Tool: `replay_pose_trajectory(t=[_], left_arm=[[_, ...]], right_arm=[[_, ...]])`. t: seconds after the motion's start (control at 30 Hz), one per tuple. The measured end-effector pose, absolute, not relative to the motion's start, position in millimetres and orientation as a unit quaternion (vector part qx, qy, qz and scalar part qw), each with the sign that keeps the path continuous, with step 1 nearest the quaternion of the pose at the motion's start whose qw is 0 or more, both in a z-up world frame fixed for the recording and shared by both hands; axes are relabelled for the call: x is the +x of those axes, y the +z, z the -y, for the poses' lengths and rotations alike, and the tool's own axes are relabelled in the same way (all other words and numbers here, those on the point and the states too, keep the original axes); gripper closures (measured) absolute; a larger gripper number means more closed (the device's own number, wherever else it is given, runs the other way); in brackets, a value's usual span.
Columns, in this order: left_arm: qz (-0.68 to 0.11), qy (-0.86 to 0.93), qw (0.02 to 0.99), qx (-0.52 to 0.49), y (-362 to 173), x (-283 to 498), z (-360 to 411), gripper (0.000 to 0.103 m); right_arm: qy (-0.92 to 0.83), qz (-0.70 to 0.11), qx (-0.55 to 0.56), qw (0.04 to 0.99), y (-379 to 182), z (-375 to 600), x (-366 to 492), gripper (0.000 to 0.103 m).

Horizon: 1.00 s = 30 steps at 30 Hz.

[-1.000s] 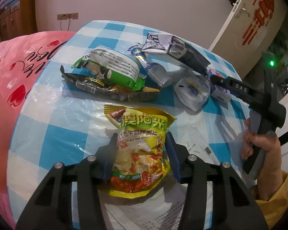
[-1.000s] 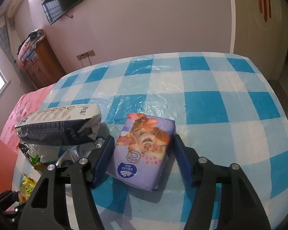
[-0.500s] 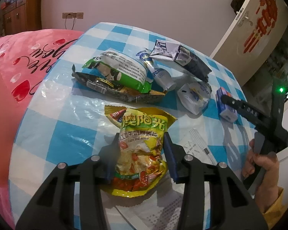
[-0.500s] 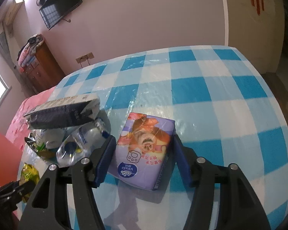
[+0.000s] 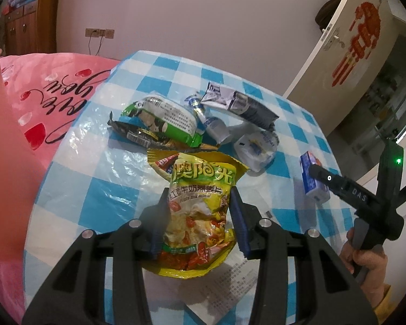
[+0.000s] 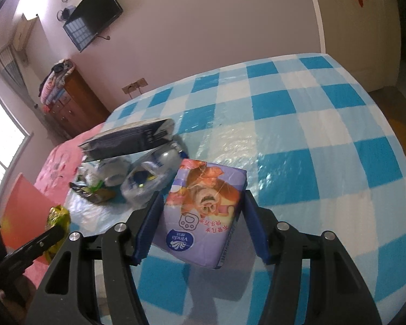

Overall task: Collect trash
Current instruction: 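Lift the yellow snack bag and wipes pack and carry them over the orange bucket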

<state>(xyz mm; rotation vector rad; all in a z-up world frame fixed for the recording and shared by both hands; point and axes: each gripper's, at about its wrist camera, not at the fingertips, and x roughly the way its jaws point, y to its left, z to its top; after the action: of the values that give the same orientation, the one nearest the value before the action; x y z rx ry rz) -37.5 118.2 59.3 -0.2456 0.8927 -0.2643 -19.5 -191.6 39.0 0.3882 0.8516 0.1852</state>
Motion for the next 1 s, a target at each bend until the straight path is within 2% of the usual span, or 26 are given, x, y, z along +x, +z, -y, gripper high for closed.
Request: replay_pose_trajectory(t=[0.57, 1.0], left_arm=[[-0.386, -0.144, 0.902, -0.126, 97.0, -68.3, -138.3, 0.059], [-0.334, -0.111, 0.926, -0.135, 139.7, -94.8, -189.7, 0.059]], right_arm=[[0.155, -0.372, 0.167, 0.9, 105.9, 140.7, -58.4, 0.043], [0.252, -0.351, 0.137, 0.891, 159.1, 62.1, -65.9, 0.043]])
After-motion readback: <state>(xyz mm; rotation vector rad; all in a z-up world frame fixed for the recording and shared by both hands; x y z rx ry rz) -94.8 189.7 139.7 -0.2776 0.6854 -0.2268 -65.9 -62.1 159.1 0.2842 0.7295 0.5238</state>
